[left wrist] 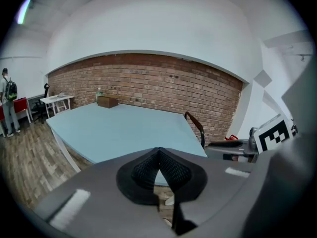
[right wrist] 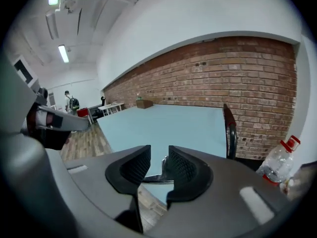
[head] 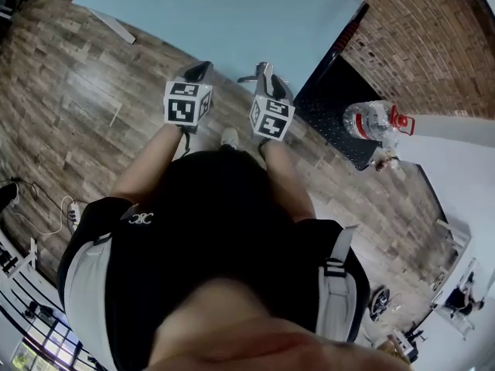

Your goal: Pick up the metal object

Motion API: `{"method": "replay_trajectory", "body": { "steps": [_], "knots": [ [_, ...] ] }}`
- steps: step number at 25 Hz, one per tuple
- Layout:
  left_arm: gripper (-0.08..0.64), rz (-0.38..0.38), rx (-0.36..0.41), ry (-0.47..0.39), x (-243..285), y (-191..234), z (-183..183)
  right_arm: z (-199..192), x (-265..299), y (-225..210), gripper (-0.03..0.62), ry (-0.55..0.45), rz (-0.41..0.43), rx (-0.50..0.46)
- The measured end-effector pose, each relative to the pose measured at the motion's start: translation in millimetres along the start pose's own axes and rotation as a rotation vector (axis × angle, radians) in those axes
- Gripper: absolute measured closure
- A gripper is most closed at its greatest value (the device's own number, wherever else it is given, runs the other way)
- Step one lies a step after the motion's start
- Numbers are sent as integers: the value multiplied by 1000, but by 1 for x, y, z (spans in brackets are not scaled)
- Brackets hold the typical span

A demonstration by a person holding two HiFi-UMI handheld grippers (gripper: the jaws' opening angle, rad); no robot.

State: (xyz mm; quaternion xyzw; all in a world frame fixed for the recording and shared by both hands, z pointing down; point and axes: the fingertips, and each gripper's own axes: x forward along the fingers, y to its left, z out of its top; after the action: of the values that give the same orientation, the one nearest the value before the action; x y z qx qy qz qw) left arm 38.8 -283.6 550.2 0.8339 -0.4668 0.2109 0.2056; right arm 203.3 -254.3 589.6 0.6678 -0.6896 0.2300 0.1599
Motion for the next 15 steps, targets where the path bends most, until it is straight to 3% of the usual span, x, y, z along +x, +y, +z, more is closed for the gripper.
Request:
{"method": "replay_trajectory", "body": {
  "steps": [6,11,15],
  "knots": [
    [560,35,-49,35,22,1,-7,-23,43,-9,401,118,38,-78],
    [560,49,-54,74,28,8,-20,-49,78,-12,260,232,52,-88],
    [560,38,-47,102,33,16,-24,-70,104,-20,244,319,18,-133]
  ]
}}
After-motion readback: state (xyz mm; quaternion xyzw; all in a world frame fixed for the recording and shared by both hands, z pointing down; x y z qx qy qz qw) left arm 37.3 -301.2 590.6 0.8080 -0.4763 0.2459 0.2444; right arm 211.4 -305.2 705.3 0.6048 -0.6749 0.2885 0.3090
